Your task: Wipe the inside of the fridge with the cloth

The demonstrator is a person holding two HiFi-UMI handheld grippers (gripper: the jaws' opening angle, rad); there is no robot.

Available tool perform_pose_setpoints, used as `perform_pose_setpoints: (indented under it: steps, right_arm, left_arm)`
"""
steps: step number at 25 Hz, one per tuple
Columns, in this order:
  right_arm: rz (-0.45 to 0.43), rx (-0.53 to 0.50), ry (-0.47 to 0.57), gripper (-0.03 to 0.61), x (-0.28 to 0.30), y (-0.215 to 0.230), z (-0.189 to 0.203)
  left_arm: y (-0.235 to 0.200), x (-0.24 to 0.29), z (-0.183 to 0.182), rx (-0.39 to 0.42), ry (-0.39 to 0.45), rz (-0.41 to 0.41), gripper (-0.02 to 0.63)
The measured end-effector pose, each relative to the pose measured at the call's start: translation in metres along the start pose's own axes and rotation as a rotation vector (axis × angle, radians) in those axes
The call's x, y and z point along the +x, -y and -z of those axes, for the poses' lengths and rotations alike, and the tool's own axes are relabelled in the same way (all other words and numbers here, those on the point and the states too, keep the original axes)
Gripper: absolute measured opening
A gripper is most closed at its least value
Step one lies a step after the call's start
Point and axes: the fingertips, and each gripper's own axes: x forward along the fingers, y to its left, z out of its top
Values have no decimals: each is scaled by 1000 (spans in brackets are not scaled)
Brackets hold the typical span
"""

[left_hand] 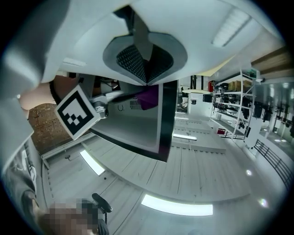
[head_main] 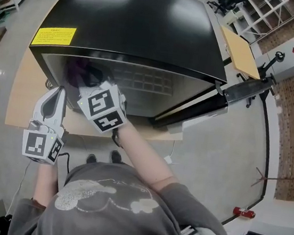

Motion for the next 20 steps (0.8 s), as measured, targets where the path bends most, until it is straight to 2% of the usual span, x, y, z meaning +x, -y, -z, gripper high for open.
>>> perform_pose_setpoints:
  steps: [7,12,20]
  right_arm:
    - [79,-95,-160,41,3,28,26]
    - [111,-96,-185,41,-11,49,35]
    - [243,-107,-243,41,-50,86,55]
  left_arm:
    - [16,8,-1,0,6,44,17]
    - [24,13,1,2,-5,71,18]
    - [47,29,1,11,-9,147,17]
